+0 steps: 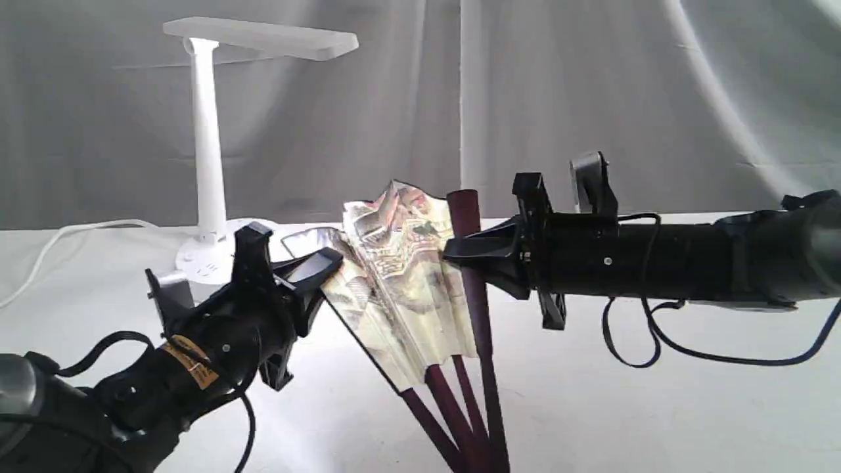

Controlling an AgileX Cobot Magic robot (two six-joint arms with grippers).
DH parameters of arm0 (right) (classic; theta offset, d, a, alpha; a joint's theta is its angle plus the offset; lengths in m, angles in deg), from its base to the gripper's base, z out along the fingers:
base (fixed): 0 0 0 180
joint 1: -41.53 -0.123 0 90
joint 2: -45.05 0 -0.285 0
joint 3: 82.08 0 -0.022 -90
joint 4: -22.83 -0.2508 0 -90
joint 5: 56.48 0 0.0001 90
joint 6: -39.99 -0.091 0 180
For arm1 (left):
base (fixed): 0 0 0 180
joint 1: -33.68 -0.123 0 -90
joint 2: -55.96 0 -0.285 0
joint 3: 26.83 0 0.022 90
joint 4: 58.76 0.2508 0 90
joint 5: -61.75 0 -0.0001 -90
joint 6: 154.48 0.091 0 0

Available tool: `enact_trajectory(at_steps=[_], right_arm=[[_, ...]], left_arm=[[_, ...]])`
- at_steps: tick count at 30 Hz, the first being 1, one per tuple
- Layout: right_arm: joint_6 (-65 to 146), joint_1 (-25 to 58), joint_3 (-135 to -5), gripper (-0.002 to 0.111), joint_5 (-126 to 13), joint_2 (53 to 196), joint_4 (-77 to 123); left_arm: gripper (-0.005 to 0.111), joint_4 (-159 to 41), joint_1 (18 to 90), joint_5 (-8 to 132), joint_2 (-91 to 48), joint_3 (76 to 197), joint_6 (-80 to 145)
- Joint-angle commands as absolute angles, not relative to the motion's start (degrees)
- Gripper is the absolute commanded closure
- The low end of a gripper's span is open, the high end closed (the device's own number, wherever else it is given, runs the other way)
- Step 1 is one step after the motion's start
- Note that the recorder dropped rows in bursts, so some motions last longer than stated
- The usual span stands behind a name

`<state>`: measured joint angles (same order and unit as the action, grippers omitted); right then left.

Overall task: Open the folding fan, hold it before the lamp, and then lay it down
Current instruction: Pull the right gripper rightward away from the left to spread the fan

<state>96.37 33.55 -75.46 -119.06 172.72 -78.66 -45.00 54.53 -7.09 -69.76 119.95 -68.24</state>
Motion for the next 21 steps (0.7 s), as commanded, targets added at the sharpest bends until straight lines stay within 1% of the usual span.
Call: enact_trajectory(at_steps=[1, 13, 18, 21], right_arm=[[96.73, 33.66, -75.67, 0.108, -115.93, 172.48, -77.12], [96.73, 34.27, -75.67, 0.108, -110.88, 172.55, -77.12], [96.73, 37.3, -75.67, 0.108, -113.06, 172.55, -77.12], [96.73, 40.31, -75.67, 0.108, -116.82, 172.55, -77.12]], left_arm=[[0.107, -52.22, 54.28, -8.21, -69.23, 120.31, -68.49], [0.107, -60.19, 54.28, -8.21, -69.23, 120.31, -67.16], [0.107, -60.32, 54.28, -8.21, -69.23, 120.31, -67.02], [0.107, -60.32, 54.28, -8.21, -69.23, 119.92, -67.19]])
